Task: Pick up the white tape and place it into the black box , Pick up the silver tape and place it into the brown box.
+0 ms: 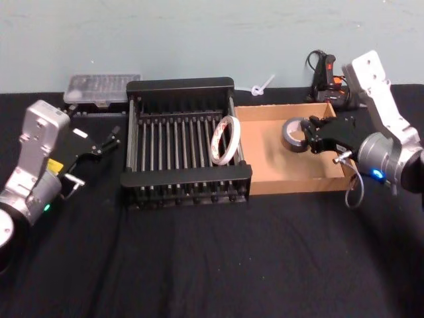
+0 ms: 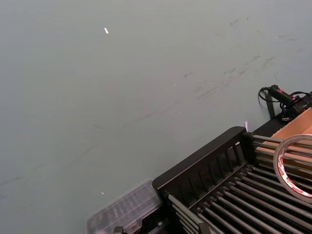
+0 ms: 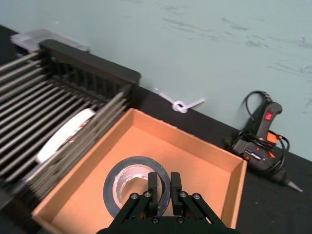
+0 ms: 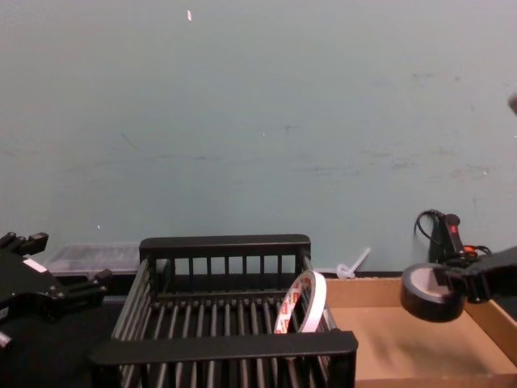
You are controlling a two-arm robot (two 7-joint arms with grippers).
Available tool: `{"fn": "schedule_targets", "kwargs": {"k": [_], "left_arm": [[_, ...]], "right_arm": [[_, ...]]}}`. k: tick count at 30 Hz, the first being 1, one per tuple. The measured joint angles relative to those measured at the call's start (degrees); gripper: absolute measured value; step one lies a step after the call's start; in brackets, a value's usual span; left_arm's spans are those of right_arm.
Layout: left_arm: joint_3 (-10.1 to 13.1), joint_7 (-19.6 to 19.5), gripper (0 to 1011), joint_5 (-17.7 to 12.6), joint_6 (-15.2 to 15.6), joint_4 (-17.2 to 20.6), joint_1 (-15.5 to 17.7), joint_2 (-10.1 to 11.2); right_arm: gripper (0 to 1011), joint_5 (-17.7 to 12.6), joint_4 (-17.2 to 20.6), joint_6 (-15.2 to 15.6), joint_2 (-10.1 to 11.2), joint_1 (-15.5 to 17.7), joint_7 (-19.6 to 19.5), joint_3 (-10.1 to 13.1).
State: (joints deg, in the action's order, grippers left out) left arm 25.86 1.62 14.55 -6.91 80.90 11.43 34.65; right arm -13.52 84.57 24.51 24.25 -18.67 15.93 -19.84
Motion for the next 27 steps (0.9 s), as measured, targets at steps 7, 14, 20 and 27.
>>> {"fn": "schedule_targets", "kwargs": {"k": [7, 14, 20, 27], "left_arm": [[0.0, 0.0, 1001, 0.0, 0.0, 0.0, 0.0, 0.0], [0.0, 0.0, 1001, 0.0, 0.0, 0.0, 0.0, 0.0], [0.0, 0.0, 1001, 0.0, 0.0, 0.0, 0.0, 0.0], [0.0, 0.0, 1001, 0.0, 0.0, 0.0, 0.0, 0.0]], "right_arm": [[158, 1.9, -5.6, -0.3, -2.9, -3.1, -1.4, -0.1], [158, 2.6, -7.2, -0.5, -3.7, -3.8, -2.0, 0.1], [159, 2.5, -6.9, -0.5, -3.5, -3.6, -1.9, 0.0], [243, 2.4, -6.6, -0.5, -3.4, -3.5, -1.8, 0.0]]}}
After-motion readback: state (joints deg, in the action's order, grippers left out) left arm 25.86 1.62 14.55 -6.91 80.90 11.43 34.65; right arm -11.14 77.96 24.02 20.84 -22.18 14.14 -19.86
